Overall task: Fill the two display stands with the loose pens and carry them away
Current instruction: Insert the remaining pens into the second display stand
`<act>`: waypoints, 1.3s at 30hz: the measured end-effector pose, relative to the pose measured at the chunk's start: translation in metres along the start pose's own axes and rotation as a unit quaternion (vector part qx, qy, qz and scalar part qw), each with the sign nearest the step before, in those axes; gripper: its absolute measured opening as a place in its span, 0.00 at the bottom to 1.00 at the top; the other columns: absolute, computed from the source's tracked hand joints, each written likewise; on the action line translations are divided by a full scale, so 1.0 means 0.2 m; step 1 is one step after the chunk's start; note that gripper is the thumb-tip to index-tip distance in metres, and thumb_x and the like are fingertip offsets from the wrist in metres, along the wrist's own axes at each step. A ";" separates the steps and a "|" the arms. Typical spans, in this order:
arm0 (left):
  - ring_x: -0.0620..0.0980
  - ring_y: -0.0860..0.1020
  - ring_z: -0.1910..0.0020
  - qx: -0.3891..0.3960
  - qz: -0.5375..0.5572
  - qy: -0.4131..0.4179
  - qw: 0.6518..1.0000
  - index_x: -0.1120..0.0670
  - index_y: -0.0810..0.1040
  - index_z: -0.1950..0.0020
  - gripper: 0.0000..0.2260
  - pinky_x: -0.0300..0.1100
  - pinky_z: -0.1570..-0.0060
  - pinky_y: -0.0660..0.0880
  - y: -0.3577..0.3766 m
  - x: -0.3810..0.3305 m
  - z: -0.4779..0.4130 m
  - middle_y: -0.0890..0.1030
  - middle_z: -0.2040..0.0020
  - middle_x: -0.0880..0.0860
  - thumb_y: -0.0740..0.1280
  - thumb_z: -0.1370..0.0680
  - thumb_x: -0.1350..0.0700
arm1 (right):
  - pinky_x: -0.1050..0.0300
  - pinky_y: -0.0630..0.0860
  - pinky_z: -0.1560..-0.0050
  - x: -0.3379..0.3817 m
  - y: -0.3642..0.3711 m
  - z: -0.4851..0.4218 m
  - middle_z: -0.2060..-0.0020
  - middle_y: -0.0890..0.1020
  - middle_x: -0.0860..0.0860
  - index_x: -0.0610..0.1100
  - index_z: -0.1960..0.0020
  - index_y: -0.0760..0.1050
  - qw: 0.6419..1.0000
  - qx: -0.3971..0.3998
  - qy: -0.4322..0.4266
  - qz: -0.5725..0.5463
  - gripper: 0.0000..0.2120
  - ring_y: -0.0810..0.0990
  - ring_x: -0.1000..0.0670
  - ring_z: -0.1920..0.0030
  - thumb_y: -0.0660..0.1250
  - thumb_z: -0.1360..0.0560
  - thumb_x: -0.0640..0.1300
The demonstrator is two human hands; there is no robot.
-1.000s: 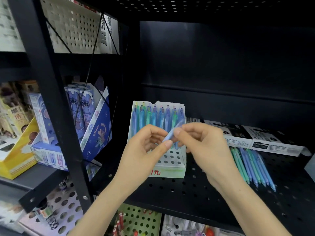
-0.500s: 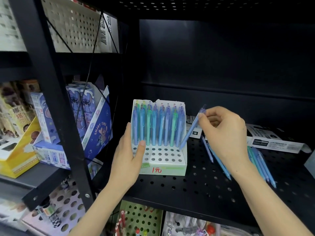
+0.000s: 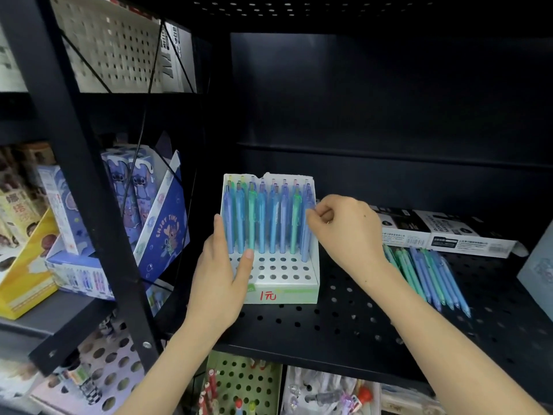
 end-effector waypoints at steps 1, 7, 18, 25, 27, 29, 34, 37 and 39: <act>0.50 0.59 0.28 -0.010 -0.006 -0.003 1.000 0.50 0.41 0.24 0.31 0.39 0.34 0.56 -0.01 0.00 0.00 0.57 0.25 0.54 0.55 0.21 0.46 | 0.59 0.72 0.64 -0.01 -0.02 0.01 0.66 0.80 0.55 0.48 0.59 0.77 1.000 -0.004 0.003 -0.009 0.08 0.78 0.53 0.63 0.64 0.25 0.50; 0.54 0.71 0.42 -0.176 -0.043 0.087 0.980 0.60 0.70 0.35 0.19 0.36 0.42 0.60 -0.15 -0.11 0.08 0.75 0.41 0.58 0.57 0.22 0.50 | 0.58 0.71 0.63 -0.39 -0.23 0.14 0.63 0.79 0.56 0.48 0.54 0.79 0.993 -0.066 0.096 -0.006 0.10 0.76 0.54 0.62 0.63 0.24 0.53; 0.40 0.72 0.46 0.053 0.076 0.145 0.985 0.51 0.70 0.35 0.14 0.34 0.45 0.69 0.40 -0.69 0.07 0.73 0.46 0.43 0.58 0.20 0.51 | 0.54 0.73 0.57 -1.13 -0.34 0.36 0.54 0.81 0.48 0.41 0.40 0.75 0.951 0.004 0.303 0.057 0.24 0.79 0.45 0.49 0.66 0.27 0.58; 0.57 0.71 0.38 0.250 -0.038 -0.065 0.965 0.59 0.63 0.29 0.28 0.49 0.40 0.70 0.87 -0.56 -0.14 0.72 0.36 0.59 0.63 0.23 0.45 | 0.54 0.74 0.55 -1.07 -0.28 0.36 0.48 0.81 0.48 0.42 0.30 0.65 0.951 0.066 0.302 0.014 0.36 0.79 0.47 0.48 0.70 0.30 0.59; 0.57 0.70 0.36 0.258 -0.025 -0.089 0.962 0.59 0.61 0.28 0.36 0.50 0.39 0.71 0.92 -0.55 -0.16 0.71 0.34 0.58 0.70 0.28 0.43 | 0.52 0.75 0.53 -1.06 -0.27 0.35 0.48 0.80 0.47 0.42 0.30 0.64 0.950 0.080 0.300 0.031 0.37 0.79 0.47 0.48 0.70 0.31 0.60; 0.56 0.70 0.35 0.267 -0.033 -0.103 0.958 0.59 0.60 0.28 0.41 0.49 0.39 0.71 0.94 -0.56 -0.16 0.70 0.33 0.57 0.74 0.33 0.43 | 0.53 0.76 0.52 -1.05 -0.28 0.36 0.49 0.79 0.48 0.42 0.32 0.66 0.950 0.088 0.299 0.033 0.35 0.78 0.47 0.47 0.71 0.32 0.60; 0.44 0.69 0.62 0.289 0.039 -0.142 0.946 0.52 0.68 0.57 0.16 0.38 0.62 0.67 0.97 -0.57 -0.15 0.72 0.57 0.49 0.76 0.32 0.53 | 0.52 0.76 0.49 -1.05 -0.28 0.37 0.63 0.72 0.56 0.42 0.38 0.71 0.946 0.090 0.310 -0.037 0.26 0.78 0.48 0.53 0.73 0.31 0.51; 0.44 0.65 0.67 0.292 0.058 -0.148 0.943 0.49 0.57 0.65 0.23 0.37 0.67 0.62 0.98 -0.56 -0.14 0.65 0.64 0.48 0.74 0.30 0.57 | 0.51 0.75 0.47 -1.06 -0.28 0.38 0.57 0.77 0.52 0.41 0.34 0.69 0.939 0.082 0.327 -0.071 0.28 0.77 0.48 0.52 0.73 0.30 0.48; 0.49 0.69 0.62 0.288 0.064 -0.162 0.942 0.52 0.63 0.61 0.15 0.39 0.64 0.65 0.97 -0.55 -0.14 0.70 0.59 0.53 0.71 0.29 0.60 | 0.50 0.75 0.47 -1.09 -0.27 0.38 0.61 0.76 0.52 0.39 0.34 0.70 0.935 0.070 0.334 -0.098 0.27 0.76 0.49 0.55 0.73 0.30 0.45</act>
Point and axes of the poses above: each hand's wrist, its own z-axis away from the middle knuckle, its own y-axis out of the palm, x = y × z, the point moved 7 cm from there along -z, towards the middle knuckle
